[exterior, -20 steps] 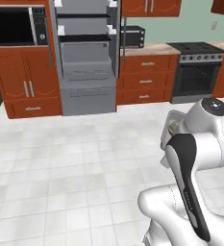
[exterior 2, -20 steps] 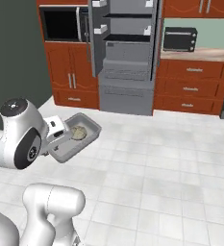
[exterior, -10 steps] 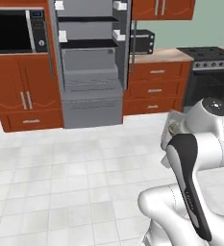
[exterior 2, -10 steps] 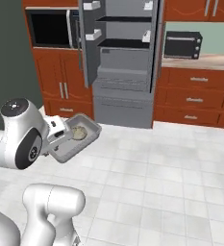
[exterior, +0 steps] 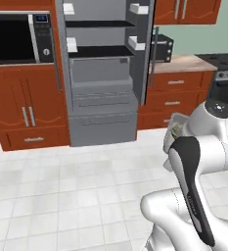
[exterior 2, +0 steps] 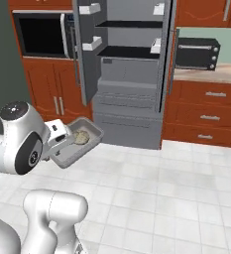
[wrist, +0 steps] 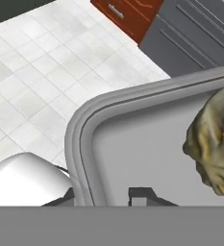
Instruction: Place two dumplings into each of the tupperware containers and then place the containers in the fridge.
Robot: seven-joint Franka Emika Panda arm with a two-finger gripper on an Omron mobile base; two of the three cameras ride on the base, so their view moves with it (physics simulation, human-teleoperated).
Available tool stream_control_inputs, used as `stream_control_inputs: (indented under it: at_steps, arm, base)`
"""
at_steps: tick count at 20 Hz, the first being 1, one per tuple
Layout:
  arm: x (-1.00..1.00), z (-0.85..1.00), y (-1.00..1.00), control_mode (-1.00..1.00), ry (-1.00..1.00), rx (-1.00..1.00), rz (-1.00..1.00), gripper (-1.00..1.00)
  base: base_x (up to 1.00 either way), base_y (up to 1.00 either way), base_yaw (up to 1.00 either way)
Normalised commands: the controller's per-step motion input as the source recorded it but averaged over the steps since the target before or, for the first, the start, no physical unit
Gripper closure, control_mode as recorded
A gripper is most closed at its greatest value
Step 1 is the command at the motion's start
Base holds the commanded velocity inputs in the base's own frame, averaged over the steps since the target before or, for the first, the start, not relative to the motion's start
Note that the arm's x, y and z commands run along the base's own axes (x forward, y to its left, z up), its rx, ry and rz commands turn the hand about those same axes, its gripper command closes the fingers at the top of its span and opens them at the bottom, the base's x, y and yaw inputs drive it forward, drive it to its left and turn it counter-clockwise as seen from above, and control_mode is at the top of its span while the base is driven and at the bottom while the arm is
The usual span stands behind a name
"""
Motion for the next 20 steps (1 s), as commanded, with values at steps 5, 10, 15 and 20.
stream_control_inputs:
  at_steps: [5, 10, 15, 20]
  arm:
    - [0.00, 0.00, 0.00, 1.00, 0.00, 0.00, 0.00, 1.00]
    - [0.00, 0.00, 0.00, 1.00, 0.00, 0.00, 0.00, 1.00]
    - [0.00, 0.00, 0.00, 1.00, 0.00, 0.00, 0.00, 1.00]
    - [0.00, 0.00, 0.00, 1.00, 0.00, 0.00, 0.00, 1.00]
  base:
    - [1.00, 0.04, 0.00]
    - [1.00, 0.00, 0.00]
    - [1.00, 0.00, 0.00]
    - [0.99, 0.00, -0.01]
